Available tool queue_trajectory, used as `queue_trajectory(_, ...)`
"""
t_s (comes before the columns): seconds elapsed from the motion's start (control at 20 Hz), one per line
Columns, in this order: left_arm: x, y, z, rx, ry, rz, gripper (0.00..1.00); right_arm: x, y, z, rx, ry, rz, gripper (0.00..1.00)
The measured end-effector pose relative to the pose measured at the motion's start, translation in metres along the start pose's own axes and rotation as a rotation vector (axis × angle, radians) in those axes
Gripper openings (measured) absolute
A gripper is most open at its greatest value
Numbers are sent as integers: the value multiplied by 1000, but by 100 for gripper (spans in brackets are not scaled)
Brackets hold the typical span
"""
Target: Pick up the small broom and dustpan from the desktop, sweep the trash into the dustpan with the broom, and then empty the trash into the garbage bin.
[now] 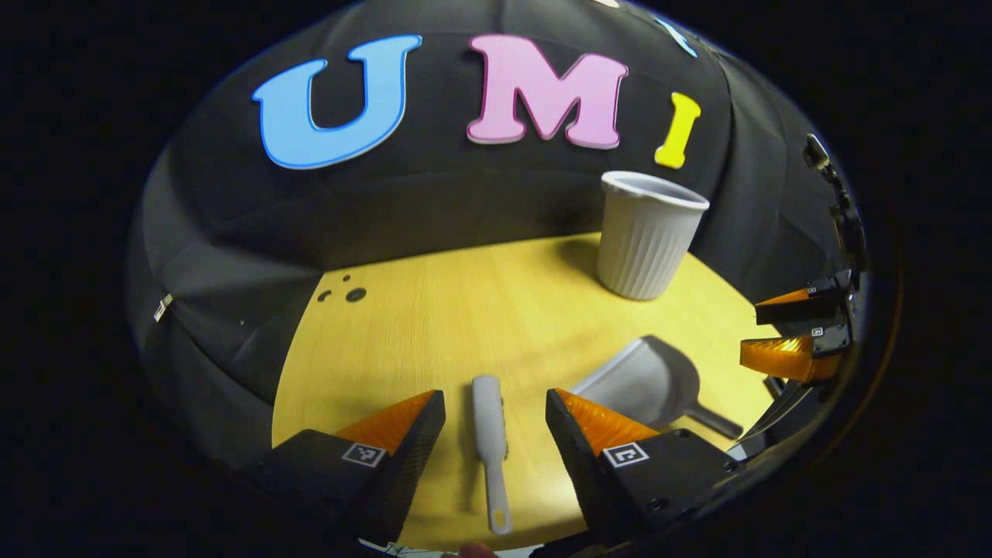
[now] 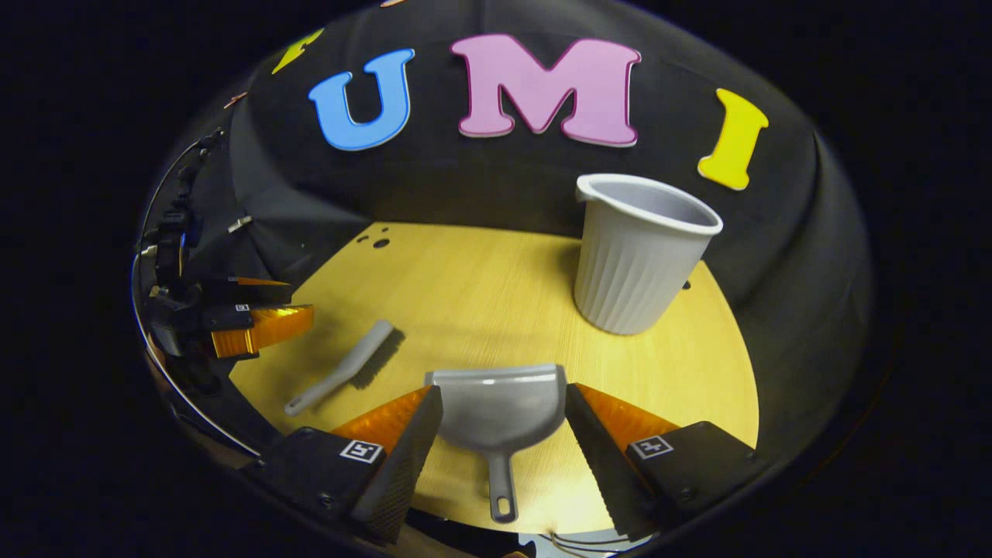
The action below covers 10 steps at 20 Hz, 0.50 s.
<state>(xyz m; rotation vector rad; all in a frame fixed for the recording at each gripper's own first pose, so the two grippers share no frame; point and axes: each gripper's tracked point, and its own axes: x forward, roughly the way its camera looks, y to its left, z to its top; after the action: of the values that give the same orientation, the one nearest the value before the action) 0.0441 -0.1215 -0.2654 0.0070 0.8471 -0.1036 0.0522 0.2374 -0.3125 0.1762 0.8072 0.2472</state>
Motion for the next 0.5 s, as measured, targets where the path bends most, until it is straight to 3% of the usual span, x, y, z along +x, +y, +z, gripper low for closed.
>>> queue_trajectory(0.5, -38, -10, 110, -4, -292, -44, 86, -32, -7, 87, -63, -257, -94, 99)
